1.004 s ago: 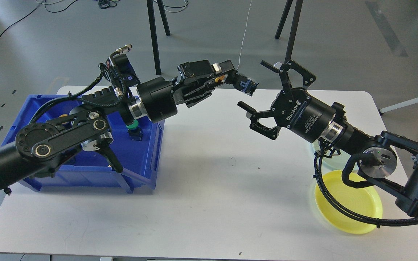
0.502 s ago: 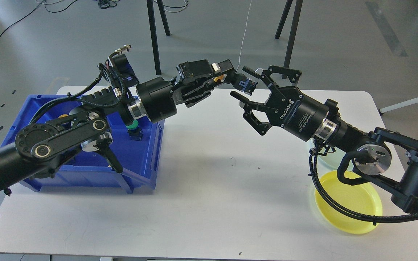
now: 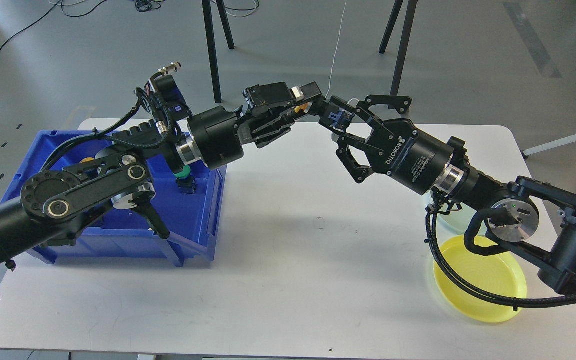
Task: Pass button and place on color plate
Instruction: 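Release the button from the left gripper and pull the right gripper away, then lower the yellow button onto the yellow plate and open the right gripper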
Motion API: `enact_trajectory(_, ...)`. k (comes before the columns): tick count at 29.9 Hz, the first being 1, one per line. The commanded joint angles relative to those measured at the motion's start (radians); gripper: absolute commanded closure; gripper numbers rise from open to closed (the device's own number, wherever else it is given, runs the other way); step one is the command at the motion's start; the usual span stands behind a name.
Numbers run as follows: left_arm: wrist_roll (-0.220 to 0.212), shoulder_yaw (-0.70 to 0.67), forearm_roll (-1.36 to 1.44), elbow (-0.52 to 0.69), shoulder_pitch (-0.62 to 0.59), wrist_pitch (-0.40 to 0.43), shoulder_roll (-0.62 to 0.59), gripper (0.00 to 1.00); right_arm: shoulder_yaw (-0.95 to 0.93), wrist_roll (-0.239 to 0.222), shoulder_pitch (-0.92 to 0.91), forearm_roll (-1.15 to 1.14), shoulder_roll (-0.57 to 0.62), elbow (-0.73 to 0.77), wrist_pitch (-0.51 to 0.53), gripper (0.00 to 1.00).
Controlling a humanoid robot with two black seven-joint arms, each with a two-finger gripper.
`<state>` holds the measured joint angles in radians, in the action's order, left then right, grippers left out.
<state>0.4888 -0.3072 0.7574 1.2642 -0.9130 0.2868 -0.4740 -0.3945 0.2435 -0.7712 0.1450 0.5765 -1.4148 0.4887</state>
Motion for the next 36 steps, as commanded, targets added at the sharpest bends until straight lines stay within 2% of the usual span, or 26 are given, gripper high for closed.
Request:
enact_trajectory(1, 0.0, 0.0, -0.001, 0.001, 0.0, -0.009, 0.001, 0.47, -0.004, 0.0, 0.0, 0.002, 0.002, 0.0, 0.0, 0.95)
enact_trajectory(2, 0.0, 0.0, -0.006, 0.001, 0.0, -0.009, 0.0, 0.33, -0.006, 0.0, 0.0, 0.002, 0.002, 0.0, 0.0, 0.95)
enact_trajectory(9, 0.0, -0.001, -0.01, 0.001, 0.003, -0.009, 0.0, 0.23, -0.012, 0.0, 0.009, 0.002, 0.019, -0.004, 0.0, 0.96)
enact_trajectory(12, 0.0, -0.004, -0.021, 0.001, 0.005, -0.011, 0.0, 0.21, -0.04, 0.0, 0.048, 0.004, 0.08, -0.009, 0.0, 0.96)
enact_trajectory(15, 0.0, -0.004, -0.067, 0.001, 0.013, -0.011, -0.008, 0.16, -0.13, 0.002, 0.165, 0.005, 0.175, -0.018, 0.0, 0.96)
enact_trajectory(18, 0.0, -0.01, -0.073, 0.004, 0.019, -0.003, -0.02, 0.08, -0.24, 0.0, 0.343, 0.01, 0.276, -0.071, 0.0, 0.96)
enact_trajectory(22, 0.0, -0.024, -0.072, 0.01, 0.02, -0.005, -0.044, 0.05, -0.3, 0.002, 0.57, 0.008, 0.367, -0.133, -0.047, 0.96)
enact_trajectory(23, 0.0, -0.023, -0.069, 0.012, 0.022, -0.008, -0.057, 0.05, -0.303, 0.009, 0.62, 0.008, 0.394, -0.141, -0.065, 0.97)
enact_trajectory(25, 0.0, -0.017, -0.063, 0.024, 0.019, -0.011, -0.095, 0.05, -0.303, 0.06, 0.693, 0.004, 0.434, -0.144, -0.097, 0.97)
enact_trajectory(27, 0.0, -0.013, -0.05, 0.05, 0.017, -0.012, -0.162, 0.05, -0.3, 0.117, 0.754, -0.005, 0.465, -0.141, -0.168, 0.97)
enact_trajectory(29, 0.0, -0.013, -0.017, 0.061, 0.013, -0.014, -0.228, 0.05, -0.296, 0.138, 0.799, -0.01, 0.477, -0.141, -0.254, 0.96)
enact_trajectory(32, 0.0, -0.009, 0.049, 0.061, 0.005, -0.018, -0.32, 0.05, -0.285, 0.141, 0.834, -0.048, 0.476, -0.139, -0.382, 0.96)
enact_trajectory(36, 0.0, -0.003, 0.155, 0.087, 0.006, -0.008, -0.446, 0.05, -0.226, 0.134, 0.851, -0.139, 0.459, -0.142, -0.617, 0.95)
